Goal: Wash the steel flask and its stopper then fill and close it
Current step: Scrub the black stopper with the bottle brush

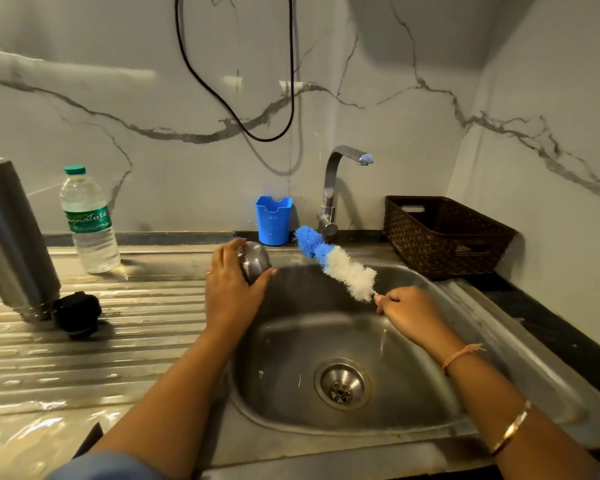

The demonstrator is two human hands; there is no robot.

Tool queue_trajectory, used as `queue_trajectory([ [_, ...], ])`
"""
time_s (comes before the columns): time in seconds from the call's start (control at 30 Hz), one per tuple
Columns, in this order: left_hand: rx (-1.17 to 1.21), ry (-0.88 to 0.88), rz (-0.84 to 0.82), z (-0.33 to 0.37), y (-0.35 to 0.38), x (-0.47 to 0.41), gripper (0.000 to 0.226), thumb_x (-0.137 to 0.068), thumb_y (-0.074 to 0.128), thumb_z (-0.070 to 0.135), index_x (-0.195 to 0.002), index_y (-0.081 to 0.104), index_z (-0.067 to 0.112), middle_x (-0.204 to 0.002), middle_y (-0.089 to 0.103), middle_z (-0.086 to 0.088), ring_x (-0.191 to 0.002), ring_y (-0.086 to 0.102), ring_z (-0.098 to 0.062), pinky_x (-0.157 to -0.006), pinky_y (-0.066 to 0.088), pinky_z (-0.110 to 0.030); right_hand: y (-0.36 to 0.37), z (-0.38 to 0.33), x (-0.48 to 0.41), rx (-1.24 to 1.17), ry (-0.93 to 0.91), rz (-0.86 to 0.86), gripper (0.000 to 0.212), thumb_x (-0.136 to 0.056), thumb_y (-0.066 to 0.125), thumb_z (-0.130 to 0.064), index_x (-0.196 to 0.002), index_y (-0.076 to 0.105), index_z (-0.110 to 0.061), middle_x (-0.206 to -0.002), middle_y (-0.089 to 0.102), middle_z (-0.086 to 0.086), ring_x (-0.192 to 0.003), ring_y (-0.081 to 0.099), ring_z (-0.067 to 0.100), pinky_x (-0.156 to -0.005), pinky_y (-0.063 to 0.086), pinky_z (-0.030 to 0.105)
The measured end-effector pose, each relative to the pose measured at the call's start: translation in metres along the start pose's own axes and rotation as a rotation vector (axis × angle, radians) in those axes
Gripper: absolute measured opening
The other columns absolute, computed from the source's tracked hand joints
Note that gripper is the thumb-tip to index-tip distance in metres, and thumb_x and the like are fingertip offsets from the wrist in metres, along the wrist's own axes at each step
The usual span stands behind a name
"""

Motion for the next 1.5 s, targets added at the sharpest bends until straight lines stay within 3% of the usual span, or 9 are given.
queue_trajectory([
  [0.13,-0.091,-0.179,0.104,-0.046,-0.035,-0.012,0.065,-0.076,0.076,0.032,-0.131,0.045,0.017,-0.132,0.049,-0.009,-0.123,0.04,-0.032,-0.102,0.032,-0.043,0.004,0.001,0.001,0.012,-0.008,-0.008,0.038,-0.094,0.051,-0.031,-0.088,0.066,0.004,-0.087,0.067,0.02,-0.083,0.062,0.033,-0.068,0.042,0.032],
  [0.4,-0.223,-0.345,-0.006,-0.097,-0.054,-0.021,0.061,-0.08,0.071,0.012,-0.133,0.041,0.008,-0.138,0.036,-0.02,-0.125,0.036,-0.039,-0.103,0.033,-0.045,0.014,-0.003,0.001,0.032,-0.019,-0.003,0.039,-0.094,0.052,-0.031,-0.088,0.066,0.005,-0.086,0.067,0.022,-0.083,0.062,0.035,-0.066,0.038,0.03],
  [0.63,-0.29,-0.379,-0.092,-0.102,-0.049,-0.021,0.041,-0.09,0.057,0.014,-0.127,0.042,0.003,-0.142,0.026,-0.02,-0.125,0.034,-0.041,-0.102,0.035,-0.047,0.019,-0.009,0.006,0.073,-0.028,-0.013,0.039,-0.094,0.051,-0.031,-0.088,0.066,0.005,-0.083,0.066,0.024,-0.069,0.062,0.031,-0.06,0.037,0.028],
  [0.9,-0.324,-0.423,-0.136,-0.106,-0.05,-0.02,0.063,-0.084,0.067,0.015,-0.138,0.035,0.009,-0.15,0.017,-0.016,-0.135,0.023,-0.037,-0.111,0.028,-0.044,0.018,-0.013,0.011,0.071,-0.016,-0.013,0.038,-0.095,0.051,-0.029,-0.089,0.066,0.005,-0.083,0.067,0.023,-0.071,0.064,0.032,-0.059,0.038,0.028],
  [1.07,-0.292,-0.352,-0.081,-0.101,-0.052,-0.021,0.068,-0.082,0.067,0.019,-0.141,0.034,0.013,-0.151,0.017,-0.017,-0.142,0.009,-0.035,-0.116,0.016,-0.047,0.018,-0.01,0.012,0.055,0.009,-0.013,0.039,-0.094,0.051,-0.031,-0.087,0.065,0.004,-0.065,0.056,0.014,-0.058,0.053,0.024,-0.057,0.034,0.028],
  [1.13,-0.214,-0.258,0.001,-0.089,-0.056,-0.023,0.062,-0.082,0.066,0.017,-0.138,0.04,0.014,-0.149,0.026,-0.016,-0.143,0.011,-0.033,-0.117,0.012,-0.046,0.019,-0.008,0.012,0.061,0.014,-0.015,0.039,-0.093,0.052,-0.032,-0.086,0.065,0.003,-0.063,0.054,0.011,-0.058,0.051,0.023,-0.057,0.033,0.028],
  [1.3,-0.039,0.033,0.192,-0.039,-0.067,-0.012,0.035,-0.084,0.061,0.009,-0.119,0.057,0.011,-0.13,0.052,-0.012,-0.136,0.031,-0.029,-0.109,0.029,-0.046,0.019,-0.008,0.014,0.121,0.015,-0.025,0.039,-0.093,0.052,-0.034,-0.065,0.053,-0.007,-0.055,0.045,0.004,-0.052,0.043,0.019,-0.052,0.029,0.027],
  [1.4,0.03,0.084,0.102,-0.016,-0.046,-0.001,0.031,-0.086,0.06,0.009,-0.116,0.057,0.014,-0.125,0.053,-0.007,-0.127,0.042,-0.024,-0.105,0.037,-0.04,0.013,-0.015,0.015,0.169,-0.009,-0.012,0.039,-0.095,0.05,-0.031,-0.06,0.04,-0.015,-0.055,0.042,0.003,-0.053,0.042,0.018,-0.051,0.027,0.028],
  [1.5,0.03,0.067,-0.154,-0.004,-0.008,0.007,0.03,-0.089,0.058,0.018,-0.118,0.053,0.023,-0.123,0.049,0.003,-0.117,0.046,-0.016,-0.099,0.039,-0.029,0.006,-0.024,0.013,0.303,-0.029,-0.048,0.035,-0.094,0.049,-0.033,-0.064,0.05,-0.016,-0.06,0.05,0.002,-0.06,0.051,0.019,-0.052,0.033,0.027],
])
Point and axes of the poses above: each hand's wrist, its own x-axis away from the middle knuckle, its own y-axis out of the palm, z = x × y, the point moved 9 cm from there along -x, towards the middle knuckle
